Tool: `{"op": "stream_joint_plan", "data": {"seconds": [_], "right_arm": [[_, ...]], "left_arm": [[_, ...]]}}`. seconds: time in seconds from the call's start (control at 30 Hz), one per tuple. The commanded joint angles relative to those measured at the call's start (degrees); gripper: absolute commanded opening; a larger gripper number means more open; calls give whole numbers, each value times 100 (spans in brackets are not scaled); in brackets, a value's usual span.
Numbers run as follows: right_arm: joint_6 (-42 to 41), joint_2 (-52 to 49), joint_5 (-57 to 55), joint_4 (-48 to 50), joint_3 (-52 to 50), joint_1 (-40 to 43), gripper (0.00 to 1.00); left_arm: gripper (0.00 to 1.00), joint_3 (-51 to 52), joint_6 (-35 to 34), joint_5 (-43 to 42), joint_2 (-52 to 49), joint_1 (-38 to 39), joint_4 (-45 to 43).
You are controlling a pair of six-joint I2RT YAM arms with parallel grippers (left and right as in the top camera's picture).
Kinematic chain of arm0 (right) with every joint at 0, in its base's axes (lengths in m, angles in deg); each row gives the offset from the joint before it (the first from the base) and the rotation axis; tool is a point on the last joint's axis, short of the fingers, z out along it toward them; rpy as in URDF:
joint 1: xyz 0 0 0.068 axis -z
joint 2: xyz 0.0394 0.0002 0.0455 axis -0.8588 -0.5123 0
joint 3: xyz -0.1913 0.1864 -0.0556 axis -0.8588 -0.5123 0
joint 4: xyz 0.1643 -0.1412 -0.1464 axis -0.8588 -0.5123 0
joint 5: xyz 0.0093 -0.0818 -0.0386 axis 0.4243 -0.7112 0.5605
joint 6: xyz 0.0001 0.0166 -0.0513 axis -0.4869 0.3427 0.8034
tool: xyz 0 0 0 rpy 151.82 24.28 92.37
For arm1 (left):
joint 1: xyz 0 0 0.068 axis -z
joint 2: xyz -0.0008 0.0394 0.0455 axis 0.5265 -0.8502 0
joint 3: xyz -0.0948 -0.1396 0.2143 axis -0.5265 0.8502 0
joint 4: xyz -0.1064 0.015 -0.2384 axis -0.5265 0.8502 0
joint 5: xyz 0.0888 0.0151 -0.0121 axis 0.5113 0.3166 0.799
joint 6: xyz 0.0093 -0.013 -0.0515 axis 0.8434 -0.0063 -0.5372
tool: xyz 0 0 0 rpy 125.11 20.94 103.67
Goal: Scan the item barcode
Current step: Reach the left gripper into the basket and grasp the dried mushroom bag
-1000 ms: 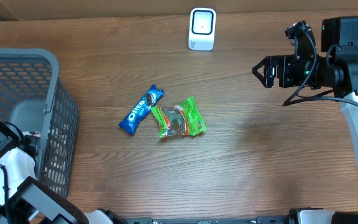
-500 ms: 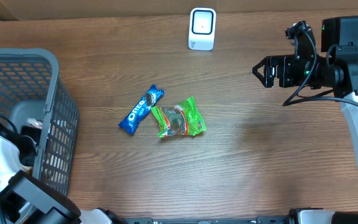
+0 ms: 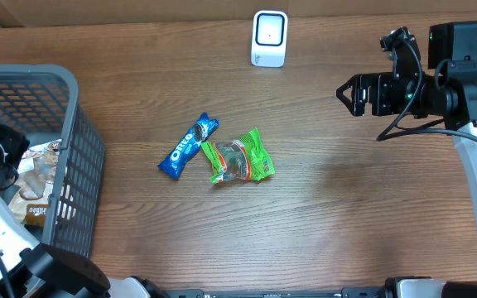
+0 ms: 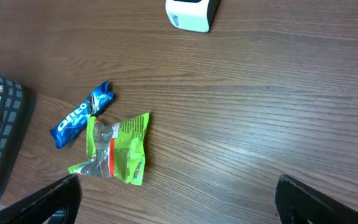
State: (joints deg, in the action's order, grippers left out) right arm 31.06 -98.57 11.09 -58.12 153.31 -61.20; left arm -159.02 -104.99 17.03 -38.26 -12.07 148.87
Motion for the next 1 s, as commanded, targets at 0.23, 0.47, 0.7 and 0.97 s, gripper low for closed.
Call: {"op": "stream_joint_plan", "data": {"seconds": [0.23, 0.47, 0.7, 0.97], "right_arm": [[-17, 13, 2, 214, 103, -17, 100], [-17, 11, 2, 195, 103, -17, 100], [-17, -63, 2, 186, 103, -17, 100], [-20, -227, 2, 173, 103, -17, 100]], "left_arm": [[89, 105, 1799, 1307, -1121, 278, 46], [91, 107, 1799, 1311, -2291, 278, -83], [88, 109, 1792, 2037, -3071, 420, -92], [37, 81, 1556, 2044, -3174, 503, -7]]}}
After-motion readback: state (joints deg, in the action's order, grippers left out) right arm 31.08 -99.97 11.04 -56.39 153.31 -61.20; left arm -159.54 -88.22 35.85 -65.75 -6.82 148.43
